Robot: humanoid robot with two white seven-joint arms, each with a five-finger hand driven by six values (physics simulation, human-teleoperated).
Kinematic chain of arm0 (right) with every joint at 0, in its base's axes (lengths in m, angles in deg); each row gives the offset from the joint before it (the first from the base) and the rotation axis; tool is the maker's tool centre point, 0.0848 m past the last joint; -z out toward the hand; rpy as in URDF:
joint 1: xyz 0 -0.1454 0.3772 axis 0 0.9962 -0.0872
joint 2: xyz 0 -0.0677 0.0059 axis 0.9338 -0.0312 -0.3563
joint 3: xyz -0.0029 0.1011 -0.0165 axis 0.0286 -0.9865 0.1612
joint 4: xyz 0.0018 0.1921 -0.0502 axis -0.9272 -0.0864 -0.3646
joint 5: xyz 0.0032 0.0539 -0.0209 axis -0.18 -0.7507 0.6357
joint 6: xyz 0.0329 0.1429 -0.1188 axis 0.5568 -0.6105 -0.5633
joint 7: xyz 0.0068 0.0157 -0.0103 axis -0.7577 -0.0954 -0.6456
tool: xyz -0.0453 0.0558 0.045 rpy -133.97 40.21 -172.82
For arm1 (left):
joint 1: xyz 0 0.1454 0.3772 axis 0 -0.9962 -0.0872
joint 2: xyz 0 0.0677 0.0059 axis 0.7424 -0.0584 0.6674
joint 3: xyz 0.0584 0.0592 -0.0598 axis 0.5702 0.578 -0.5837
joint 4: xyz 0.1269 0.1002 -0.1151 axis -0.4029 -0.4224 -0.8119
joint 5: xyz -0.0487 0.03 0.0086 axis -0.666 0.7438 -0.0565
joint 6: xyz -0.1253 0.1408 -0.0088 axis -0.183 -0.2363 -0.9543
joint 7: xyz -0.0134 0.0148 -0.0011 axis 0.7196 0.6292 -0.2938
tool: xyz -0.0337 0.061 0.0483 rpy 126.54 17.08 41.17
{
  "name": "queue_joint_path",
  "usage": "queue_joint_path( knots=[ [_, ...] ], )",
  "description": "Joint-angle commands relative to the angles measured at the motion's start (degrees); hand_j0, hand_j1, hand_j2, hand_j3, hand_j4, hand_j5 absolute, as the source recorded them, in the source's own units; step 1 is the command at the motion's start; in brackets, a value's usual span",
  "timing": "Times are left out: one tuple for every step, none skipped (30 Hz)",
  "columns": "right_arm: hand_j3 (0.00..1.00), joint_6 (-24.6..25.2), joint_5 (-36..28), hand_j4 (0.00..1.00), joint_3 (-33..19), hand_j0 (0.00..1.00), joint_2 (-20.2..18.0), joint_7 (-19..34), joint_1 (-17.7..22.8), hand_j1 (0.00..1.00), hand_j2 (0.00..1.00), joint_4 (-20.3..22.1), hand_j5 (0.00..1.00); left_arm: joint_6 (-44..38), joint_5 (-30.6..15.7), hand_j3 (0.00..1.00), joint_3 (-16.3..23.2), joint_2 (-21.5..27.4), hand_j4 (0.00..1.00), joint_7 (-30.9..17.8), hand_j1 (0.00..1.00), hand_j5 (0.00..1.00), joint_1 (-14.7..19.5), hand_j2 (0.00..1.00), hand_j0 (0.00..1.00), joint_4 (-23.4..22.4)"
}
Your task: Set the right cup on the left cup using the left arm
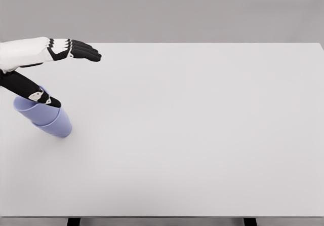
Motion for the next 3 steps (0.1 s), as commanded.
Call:
queue_joint_path(
  knots=[
    [1.0, -0.01, 0.06, 1.0, 0.0, 1.0, 0.0, 0.01, 0.0, 1.0, 1.0, 0.0, 1.0, -0.17, -0.54, 1.0, -0.1, -1.35, 1.0, 0.02, 1.0, 1.0, 0.0, 1.0, 1.0, -0.01],
    [1.0, -0.01, -0.03, 1.0, 0.0, 1.0, 0.0, 0.01, 0.0, 1.0, 1.0, 0.0, 1.0, -0.17, -0.62, 1.0, -0.01, -1.62, 1.0, 0.02, 1.0, 1.0, 0.35, 1.0, 1.0, 0.08],
    [1.0, -0.01, -0.03, 1.0, 0.0, 1.0, 0.0, 0.01, 0.0, 1.0, 1.0, 0.0, 1.0, -0.17, -0.62, 1.0, -0.1, -1.7, 1.0, 0.02, 1.0, 1.0, 0.44, 1.0, 1.0, -0.01]
  ],
)
